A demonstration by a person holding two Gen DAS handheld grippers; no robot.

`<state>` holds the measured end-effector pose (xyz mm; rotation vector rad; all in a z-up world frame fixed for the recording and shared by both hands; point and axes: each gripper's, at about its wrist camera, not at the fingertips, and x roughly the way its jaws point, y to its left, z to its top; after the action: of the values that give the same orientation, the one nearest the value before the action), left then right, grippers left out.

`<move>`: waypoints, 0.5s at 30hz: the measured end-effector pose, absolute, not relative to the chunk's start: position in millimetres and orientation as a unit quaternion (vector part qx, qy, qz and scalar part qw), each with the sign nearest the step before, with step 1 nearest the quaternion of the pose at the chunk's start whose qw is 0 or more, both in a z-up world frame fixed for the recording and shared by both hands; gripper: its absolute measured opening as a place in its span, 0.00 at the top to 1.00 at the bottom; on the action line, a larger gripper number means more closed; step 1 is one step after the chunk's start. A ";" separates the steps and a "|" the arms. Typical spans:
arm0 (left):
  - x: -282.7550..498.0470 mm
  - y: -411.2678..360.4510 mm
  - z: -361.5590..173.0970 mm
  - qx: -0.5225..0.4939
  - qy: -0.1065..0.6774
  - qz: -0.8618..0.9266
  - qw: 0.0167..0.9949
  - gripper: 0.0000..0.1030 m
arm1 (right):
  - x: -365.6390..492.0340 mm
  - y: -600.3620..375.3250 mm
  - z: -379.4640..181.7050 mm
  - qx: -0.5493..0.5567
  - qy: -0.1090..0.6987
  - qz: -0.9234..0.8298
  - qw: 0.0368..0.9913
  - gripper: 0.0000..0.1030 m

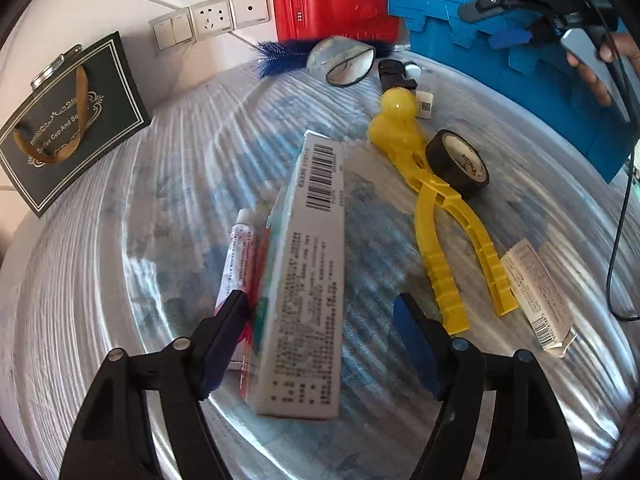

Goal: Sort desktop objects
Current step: 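Grasp a long white box with the left tool while the right tool grasps a slim white box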

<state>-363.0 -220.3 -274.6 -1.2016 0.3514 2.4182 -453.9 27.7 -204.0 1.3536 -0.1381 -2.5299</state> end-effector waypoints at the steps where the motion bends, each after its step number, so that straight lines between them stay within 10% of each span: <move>1: -361.6 -218.9 -275.2 -0.430 0.130 0.869 0.210 0.28 | -453.9 28.4 -205.6 0.468 -0.049 -0.872 0.132 0.03; 4: -362.6 -216.4 -276.8 -0.436 0.123 0.863 0.225 0.30 | -455.2 29.0 -209.0 0.472 -0.053 -0.870 0.131 0.04; 9: -370.8 -217.1 -272.3 -0.452 0.096 0.859 0.222 0.76 | -458.1 29.9 -214.6 0.478 -0.054 -0.867 0.133 0.16; 15: -368.5 -214.7 -268.7 -0.447 0.092 0.864 0.213 0.81 | -483.7 46.2 -240.5 0.497 -0.073 -0.859 0.093 0.24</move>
<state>-368.5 -214.7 -268.7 -1.2397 0.2551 2.3981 -483.7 46.2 -240.5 1.4762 -0.2177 -2.5504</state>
